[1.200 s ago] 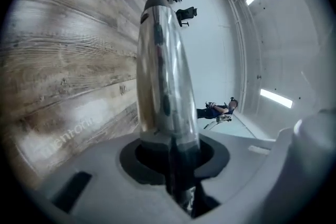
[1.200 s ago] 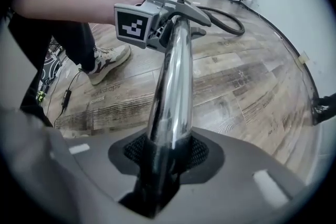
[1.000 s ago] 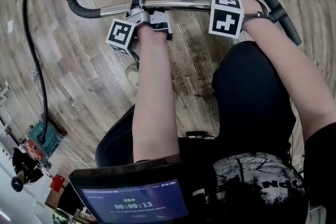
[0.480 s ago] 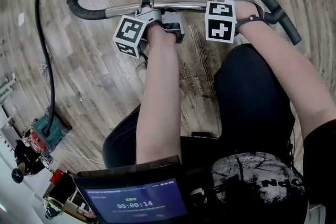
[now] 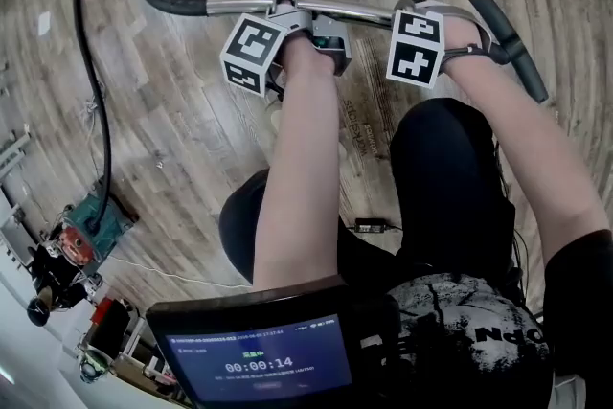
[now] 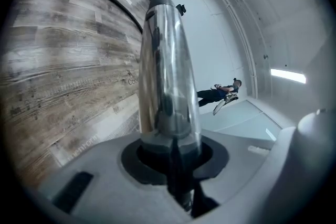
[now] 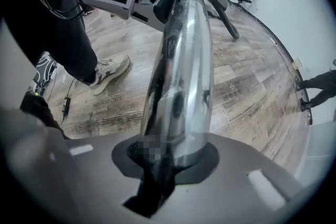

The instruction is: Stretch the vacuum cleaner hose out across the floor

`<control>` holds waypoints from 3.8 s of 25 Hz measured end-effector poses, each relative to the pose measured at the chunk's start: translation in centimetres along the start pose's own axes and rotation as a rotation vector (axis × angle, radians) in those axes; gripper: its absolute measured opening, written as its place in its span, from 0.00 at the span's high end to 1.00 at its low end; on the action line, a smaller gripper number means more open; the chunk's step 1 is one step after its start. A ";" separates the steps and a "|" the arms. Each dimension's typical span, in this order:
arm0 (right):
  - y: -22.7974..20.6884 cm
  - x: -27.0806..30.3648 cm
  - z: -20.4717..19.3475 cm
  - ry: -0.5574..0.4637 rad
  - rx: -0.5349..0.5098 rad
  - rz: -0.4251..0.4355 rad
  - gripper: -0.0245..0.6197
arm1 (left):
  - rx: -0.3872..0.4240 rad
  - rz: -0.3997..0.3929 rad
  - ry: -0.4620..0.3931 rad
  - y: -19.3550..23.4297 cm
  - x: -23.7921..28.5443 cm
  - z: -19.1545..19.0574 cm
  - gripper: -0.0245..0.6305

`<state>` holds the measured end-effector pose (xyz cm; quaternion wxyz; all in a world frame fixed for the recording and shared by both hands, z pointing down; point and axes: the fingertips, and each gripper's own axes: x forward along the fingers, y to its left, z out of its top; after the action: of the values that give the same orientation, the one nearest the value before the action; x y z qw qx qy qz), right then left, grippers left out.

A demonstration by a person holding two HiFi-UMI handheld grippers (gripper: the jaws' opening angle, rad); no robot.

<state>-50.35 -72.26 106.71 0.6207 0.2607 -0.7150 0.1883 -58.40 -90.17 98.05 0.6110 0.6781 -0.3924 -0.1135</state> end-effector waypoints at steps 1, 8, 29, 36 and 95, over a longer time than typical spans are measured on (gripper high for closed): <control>0.4 -1.9 0.2 0.005 0.001 0.008 0.83 | -0.008 0.004 0.002 -1.4 -1.0 0.2 0.85; 5.1 -16.2 1.8 0.010 -0.005 0.110 0.83 | -0.046 0.082 -0.016 -12.0 -9.8 1.9 0.85; 17.4 -53.7 -4.1 0.008 -0.014 0.179 0.82 | -0.073 0.137 -0.001 -42.9 -32.8 -4.0 0.85; 17.5 -52.0 -3.8 0.002 -0.012 0.145 0.82 | -0.077 0.116 0.027 -41.1 -32.3 -4.1 0.85; 23.2 -58.5 -18.5 -0.178 -0.262 0.046 0.86 | -0.011 0.066 -0.235 -48.9 -43.9 -20.1 0.87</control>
<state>-44.35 -34.79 53.21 0.5793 0.1764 -0.7914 0.0837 -55.64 -48.53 43.50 0.5679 0.6433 -0.4830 -0.1741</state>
